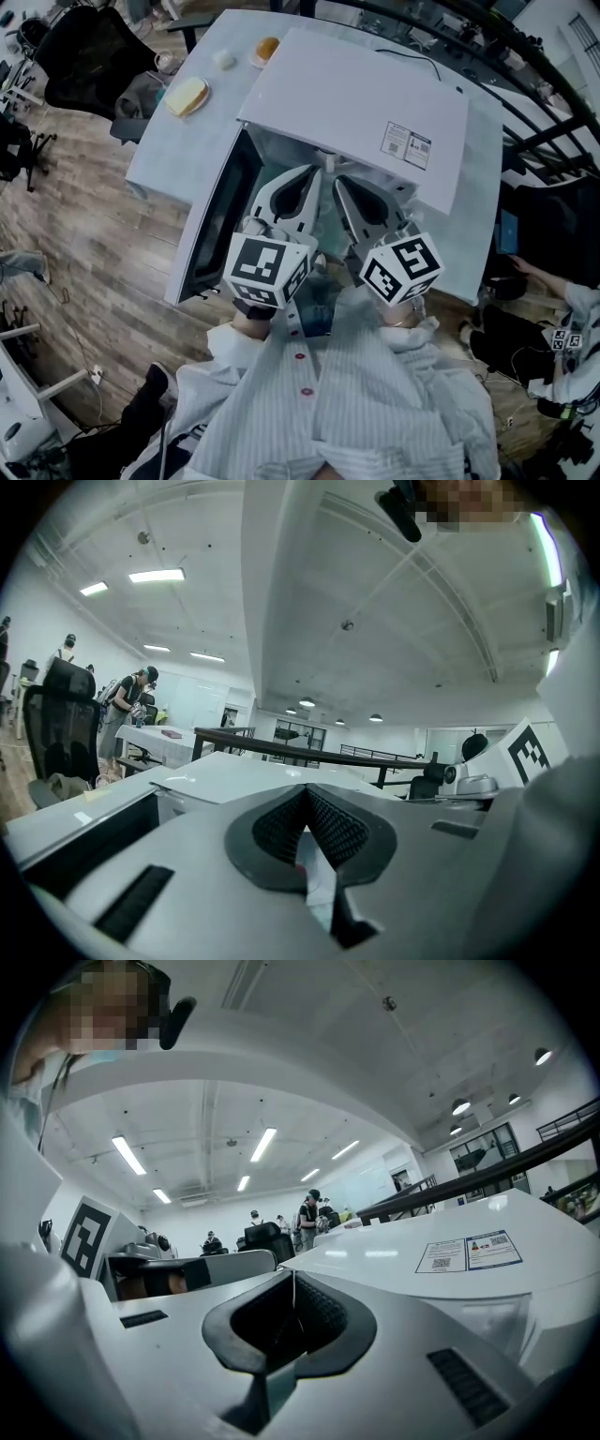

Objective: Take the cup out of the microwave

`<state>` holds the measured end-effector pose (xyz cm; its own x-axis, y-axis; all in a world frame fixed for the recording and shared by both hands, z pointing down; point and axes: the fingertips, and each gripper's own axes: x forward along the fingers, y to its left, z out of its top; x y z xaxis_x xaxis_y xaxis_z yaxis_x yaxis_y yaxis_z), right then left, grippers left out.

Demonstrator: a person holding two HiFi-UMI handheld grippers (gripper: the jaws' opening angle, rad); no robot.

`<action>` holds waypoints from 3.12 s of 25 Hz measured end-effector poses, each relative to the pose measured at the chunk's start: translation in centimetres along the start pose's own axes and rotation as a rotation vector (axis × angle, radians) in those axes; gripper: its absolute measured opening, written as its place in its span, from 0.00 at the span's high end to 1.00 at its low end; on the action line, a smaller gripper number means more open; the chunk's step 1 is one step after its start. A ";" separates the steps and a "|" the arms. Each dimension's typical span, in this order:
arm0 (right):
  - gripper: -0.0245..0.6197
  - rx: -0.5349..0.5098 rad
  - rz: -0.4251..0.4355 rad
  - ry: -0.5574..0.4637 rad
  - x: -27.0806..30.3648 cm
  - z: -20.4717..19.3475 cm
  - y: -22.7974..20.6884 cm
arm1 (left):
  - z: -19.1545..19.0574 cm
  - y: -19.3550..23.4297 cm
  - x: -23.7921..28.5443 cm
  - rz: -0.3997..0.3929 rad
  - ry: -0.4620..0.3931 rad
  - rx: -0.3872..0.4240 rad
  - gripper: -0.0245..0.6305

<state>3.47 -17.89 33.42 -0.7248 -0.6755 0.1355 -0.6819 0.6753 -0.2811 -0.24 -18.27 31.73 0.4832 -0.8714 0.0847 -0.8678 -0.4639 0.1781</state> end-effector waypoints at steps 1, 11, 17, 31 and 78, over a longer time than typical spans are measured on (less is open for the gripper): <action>0.91 -0.001 -0.001 -0.001 0.1 0.1 -0.2 | 0.1 0.1 0.3 -0.001 -0.001 0.001 0.95; 0.91 -0.034 -0.046 -0.009 0.9 1.3 -1.4 | 1.1 0.4 2.8 -0.054 0.003 0.008 0.95; 0.91 -0.035 -0.079 -0.005 1.2 1.2 -1.6 | 1.1 0.5 3.4 -0.089 0.020 0.013 0.95; 0.91 -0.069 -0.118 0.053 2.6 -2.0 -0.7 | -1.8 2.5 2.2 -0.088 0.078 0.000 0.95; 0.82 -0.010 -0.382 0.123 6.0 -12.6 -7.6 | -7.1 4.5 2.0 -0.160 0.112 -0.005 0.95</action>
<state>3.13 -23.34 48.33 -0.4251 -0.8384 0.3411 -0.9050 0.3860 -0.1791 -2.34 -20.93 39.70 0.6253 -0.7630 0.1638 -0.7783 -0.5943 0.2027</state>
